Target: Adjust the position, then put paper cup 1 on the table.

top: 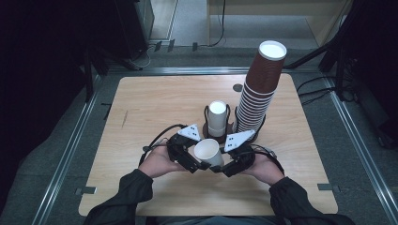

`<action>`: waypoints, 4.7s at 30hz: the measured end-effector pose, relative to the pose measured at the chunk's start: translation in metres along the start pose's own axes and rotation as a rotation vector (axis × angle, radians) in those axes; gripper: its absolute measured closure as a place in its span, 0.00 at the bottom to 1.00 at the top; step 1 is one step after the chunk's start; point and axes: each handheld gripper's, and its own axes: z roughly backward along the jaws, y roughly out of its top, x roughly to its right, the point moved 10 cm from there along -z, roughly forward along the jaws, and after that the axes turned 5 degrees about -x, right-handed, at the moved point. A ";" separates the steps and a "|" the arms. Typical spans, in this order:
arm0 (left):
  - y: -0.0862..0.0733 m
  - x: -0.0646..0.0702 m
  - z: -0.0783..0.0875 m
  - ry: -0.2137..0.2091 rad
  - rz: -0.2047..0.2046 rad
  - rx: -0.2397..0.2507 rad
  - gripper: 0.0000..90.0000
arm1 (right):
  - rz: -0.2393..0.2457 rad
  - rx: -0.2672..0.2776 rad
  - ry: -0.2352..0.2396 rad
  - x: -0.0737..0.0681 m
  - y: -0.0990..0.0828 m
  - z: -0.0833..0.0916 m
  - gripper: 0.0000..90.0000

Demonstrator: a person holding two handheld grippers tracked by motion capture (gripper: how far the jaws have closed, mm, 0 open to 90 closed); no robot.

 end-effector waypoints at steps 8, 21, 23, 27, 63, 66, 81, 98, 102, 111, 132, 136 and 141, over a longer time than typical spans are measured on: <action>0.010 0.001 0.008 -0.019 0.030 0.138 0.09 | -0.002 0.057 0.006 0.001 0.006 0.007 0.37; 0.025 0.009 0.008 -0.041 0.012 0.231 0.20 | -0.028 0.106 0.062 -0.007 0.014 0.007 0.37; 0.024 0.008 0.008 -0.025 0.007 0.227 0.25 | -0.030 0.105 0.058 -0.006 0.014 0.007 0.38; 0.021 0.007 0.009 -0.031 0.010 0.206 0.31 | -0.031 0.092 0.058 -0.006 0.012 0.008 0.37; -0.004 -0.019 0.015 0.016 0.064 0.107 0.29 | -0.148 -0.008 -0.081 0.007 -0.007 0.018 0.23; -0.006 -0.022 0.017 0.028 0.076 0.115 0.29 | -0.143 -0.013 -0.086 0.009 -0.008 0.016 0.23; -0.023 -0.036 0.031 0.069 0.132 0.118 0.29 | -0.166 -0.006 -0.116 0.021 -0.007 0.021 0.25; -0.048 -0.061 0.065 0.151 0.229 0.173 0.29 | -0.137 -0.009 -0.080 0.018 0.001 0.014 0.24; -0.056 -0.069 0.073 0.173 0.252 0.181 0.29 | -0.134 -0.022 -0.076 0.017 0.001 0.012 0.24; -0.070 -0.084 0.087 0.226 0.274 0.190 0.29 | -0.121 -0.034 -0.066 0.017 0.000 0.009 0.23; -0.106 -0.124 0.104 0.340 0.357 0.141 0.29 | -0.105 -0.082 -0.053 0.013 -0.010 0.006 0.24; -0.112 -0.136 0.109 0.372 0.388 0.140 0.28 | -0.096 -0.098 -0.054 0.012 -0.013 0.004 0.24; -0.118 -0.149 0.112 0.417 0.397 0.141 0.27 | -0.105 -0.095 -0.053 0.012 -0.014 0.005 0.24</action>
